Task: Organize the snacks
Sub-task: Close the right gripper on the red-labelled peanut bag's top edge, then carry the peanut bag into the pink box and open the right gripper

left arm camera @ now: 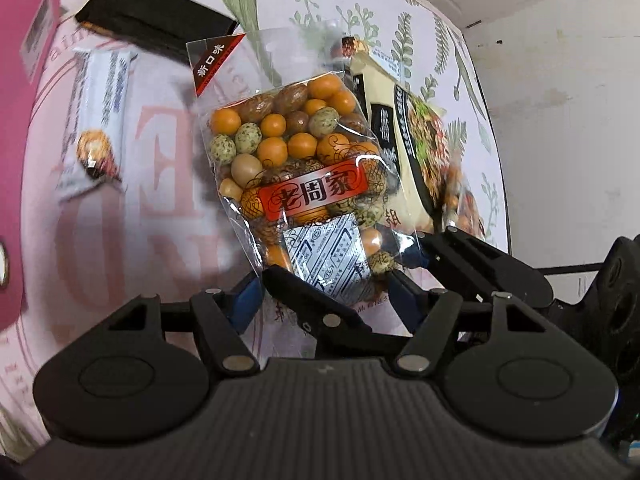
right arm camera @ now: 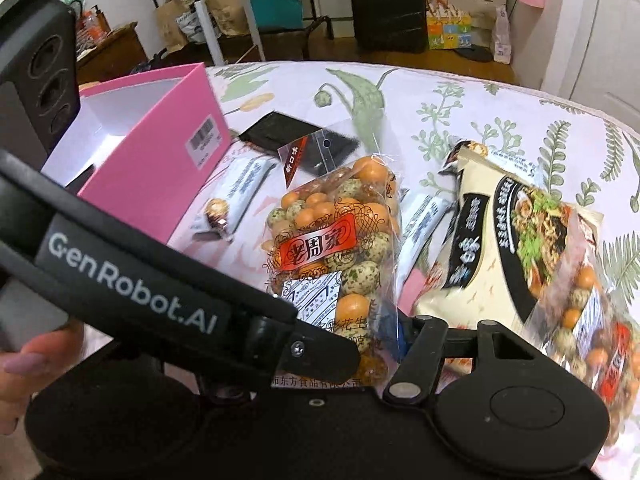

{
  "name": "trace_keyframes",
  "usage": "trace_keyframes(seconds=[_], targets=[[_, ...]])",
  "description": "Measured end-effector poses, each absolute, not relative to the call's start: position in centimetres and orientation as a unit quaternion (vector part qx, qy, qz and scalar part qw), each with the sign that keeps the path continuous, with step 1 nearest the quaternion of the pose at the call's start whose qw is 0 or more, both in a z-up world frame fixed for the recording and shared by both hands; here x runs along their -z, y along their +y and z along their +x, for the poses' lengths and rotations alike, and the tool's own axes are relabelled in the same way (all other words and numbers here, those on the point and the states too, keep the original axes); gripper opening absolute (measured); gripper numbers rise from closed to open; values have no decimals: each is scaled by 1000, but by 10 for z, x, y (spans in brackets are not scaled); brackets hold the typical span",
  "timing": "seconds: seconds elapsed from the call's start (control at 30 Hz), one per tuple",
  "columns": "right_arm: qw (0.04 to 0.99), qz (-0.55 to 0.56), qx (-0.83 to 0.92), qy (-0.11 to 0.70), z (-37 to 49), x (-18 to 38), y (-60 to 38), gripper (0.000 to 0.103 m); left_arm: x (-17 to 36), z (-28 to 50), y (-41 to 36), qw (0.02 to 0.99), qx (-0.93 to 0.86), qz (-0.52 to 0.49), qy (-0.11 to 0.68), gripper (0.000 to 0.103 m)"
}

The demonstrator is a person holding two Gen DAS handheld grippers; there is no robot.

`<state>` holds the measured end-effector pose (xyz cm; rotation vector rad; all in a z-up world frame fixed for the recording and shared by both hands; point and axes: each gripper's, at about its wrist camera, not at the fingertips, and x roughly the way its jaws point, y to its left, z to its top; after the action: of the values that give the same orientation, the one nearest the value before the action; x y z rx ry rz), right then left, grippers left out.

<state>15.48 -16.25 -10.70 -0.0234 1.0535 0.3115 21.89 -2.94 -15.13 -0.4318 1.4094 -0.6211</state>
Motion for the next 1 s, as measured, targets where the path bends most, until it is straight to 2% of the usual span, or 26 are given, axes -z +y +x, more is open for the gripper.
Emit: trace_keyframes(seconds=[0.43,1.0], targets=[[856,-41,-162,489,113,63,-143,68,110,174,-9,705,282,-199,620,67],[873,-121,-269,387,122,-8,-59,68,24,146,83,784,230,-231,529,67]])
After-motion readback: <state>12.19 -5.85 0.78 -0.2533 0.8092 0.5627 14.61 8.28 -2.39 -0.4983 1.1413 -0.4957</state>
